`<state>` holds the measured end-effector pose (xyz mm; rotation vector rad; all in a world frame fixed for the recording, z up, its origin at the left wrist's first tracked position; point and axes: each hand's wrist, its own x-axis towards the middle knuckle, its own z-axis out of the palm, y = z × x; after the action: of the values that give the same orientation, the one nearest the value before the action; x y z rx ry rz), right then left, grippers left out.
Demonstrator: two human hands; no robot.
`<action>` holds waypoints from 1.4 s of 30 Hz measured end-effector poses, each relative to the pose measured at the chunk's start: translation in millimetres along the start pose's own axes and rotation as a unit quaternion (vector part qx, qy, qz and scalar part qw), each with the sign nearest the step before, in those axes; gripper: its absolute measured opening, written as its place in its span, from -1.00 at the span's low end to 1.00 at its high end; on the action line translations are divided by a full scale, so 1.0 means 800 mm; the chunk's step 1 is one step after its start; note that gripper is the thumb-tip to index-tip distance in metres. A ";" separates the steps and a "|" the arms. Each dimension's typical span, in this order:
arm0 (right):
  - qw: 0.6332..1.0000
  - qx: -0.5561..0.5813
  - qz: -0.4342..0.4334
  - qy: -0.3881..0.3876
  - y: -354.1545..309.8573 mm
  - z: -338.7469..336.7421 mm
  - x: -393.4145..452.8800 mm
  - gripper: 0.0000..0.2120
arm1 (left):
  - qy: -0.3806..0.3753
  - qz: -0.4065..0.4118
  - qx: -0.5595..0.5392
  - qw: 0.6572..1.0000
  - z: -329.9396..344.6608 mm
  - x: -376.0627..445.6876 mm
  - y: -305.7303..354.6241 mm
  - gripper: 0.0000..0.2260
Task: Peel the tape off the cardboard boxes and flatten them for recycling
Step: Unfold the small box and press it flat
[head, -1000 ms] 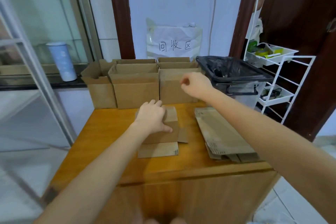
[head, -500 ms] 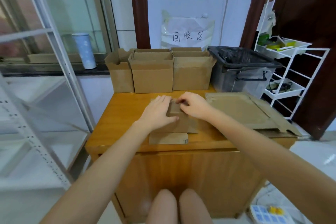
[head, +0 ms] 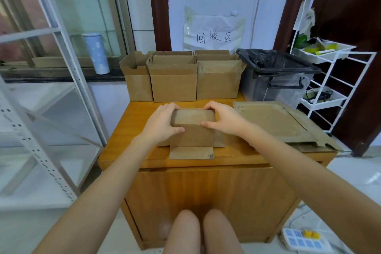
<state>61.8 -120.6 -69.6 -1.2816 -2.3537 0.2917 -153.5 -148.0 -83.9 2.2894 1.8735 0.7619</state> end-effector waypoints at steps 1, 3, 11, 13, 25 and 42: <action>1.000 0.003 -0.005 0.006 0.000 -0.002 -0.001 -0.61 | 0.009 0.000 0.002 1.000 0.000 -0.001 0.003 -0.46; 1.000 -0.006 -0.018 0.016 -0.001 -0.004 -0.004 -0.63 | 0.020 0.010 0.003 1.000 0.000 -0.003 0.005 -0.48; 0.991 -0.045 -0.080 0.094 0.013 0.016 -0.015 -0.68 | 0.046 0.094 -0.071 0.992 0.006 -0.016 -0.017 -0.63; 0.988 -0.032 -0.092 0.121 0.018 0.022 -0.018 -0.70 | 0.057 0.096 -0.123 0.986 0.008 -0.018 -0.021 -0.70; 0.965 0.243 -0.014 0.095 0.037 0.035 -0.035 -0.75 | 0.002 0.009 -0.263 0.965 0.010 -0.019 -0.022 -0.82; 0.991 0.129 0.036 -0.019 0.052 -0.002 0.034 -0.68 | 0.014 0.015 -0.275 0.961 0.013 -0.017 -0.023 -0.91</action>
<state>80.3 -75.3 -76.5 -1.2457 -2.2153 0.6258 -166.9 -153.5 -103.8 1.9570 1.3989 1.1501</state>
